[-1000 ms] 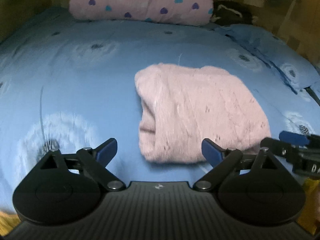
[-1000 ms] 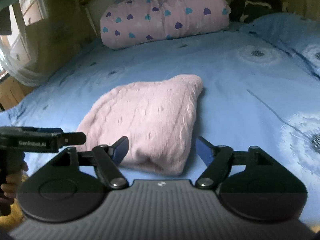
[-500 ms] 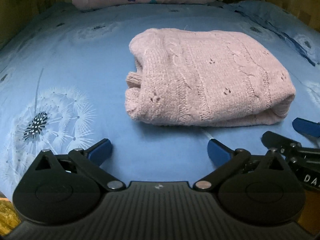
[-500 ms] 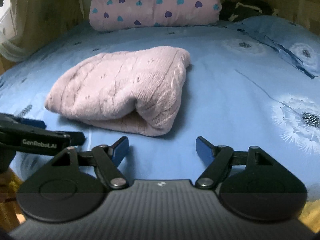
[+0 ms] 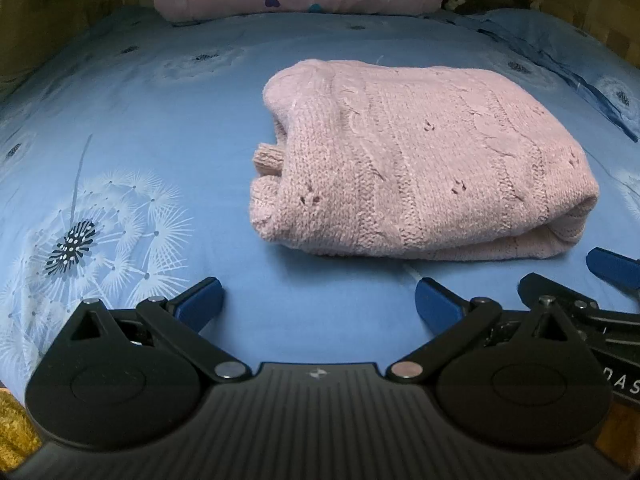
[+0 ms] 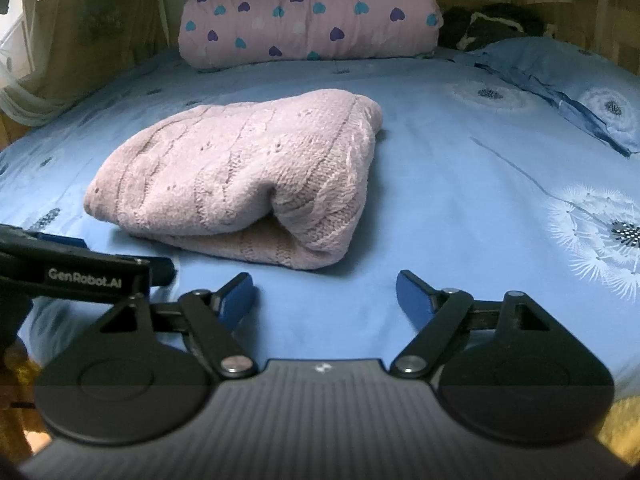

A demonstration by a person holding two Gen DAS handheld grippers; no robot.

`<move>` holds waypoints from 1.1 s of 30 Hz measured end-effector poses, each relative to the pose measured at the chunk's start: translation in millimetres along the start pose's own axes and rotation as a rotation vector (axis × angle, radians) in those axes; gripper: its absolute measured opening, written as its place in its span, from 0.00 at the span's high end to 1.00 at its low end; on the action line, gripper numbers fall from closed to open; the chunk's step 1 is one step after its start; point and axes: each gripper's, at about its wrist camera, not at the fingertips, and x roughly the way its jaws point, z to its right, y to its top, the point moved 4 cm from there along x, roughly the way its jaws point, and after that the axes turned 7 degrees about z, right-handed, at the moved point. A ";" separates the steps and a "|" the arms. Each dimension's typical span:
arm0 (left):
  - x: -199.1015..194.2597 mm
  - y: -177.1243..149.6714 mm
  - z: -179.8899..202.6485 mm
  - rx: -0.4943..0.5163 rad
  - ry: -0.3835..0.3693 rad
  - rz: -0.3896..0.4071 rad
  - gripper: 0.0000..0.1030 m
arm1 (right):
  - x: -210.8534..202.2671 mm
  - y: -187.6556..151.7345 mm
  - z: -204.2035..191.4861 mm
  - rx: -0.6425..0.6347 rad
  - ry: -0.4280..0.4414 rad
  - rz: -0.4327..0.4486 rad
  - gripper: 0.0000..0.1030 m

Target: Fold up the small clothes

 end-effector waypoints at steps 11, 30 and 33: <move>1.5 -0.4 0.7 0.004 0.002 -0.002 0.00 | 1.0 -0.4 -2.0 -0.002 -0.001 0.002 0.21; 1.5 -0.7 2.1 0.008 0.002 -0.003 0.00 | 1.6 -1.0 -2.7 -0.003 -0.002 0.002 0.20; 1.5 -0.7 1.8 0.008 0.002 -0.003 0.00 | 1.5 -1.1 -2.7 -0.003 -0.002 0.002 0.20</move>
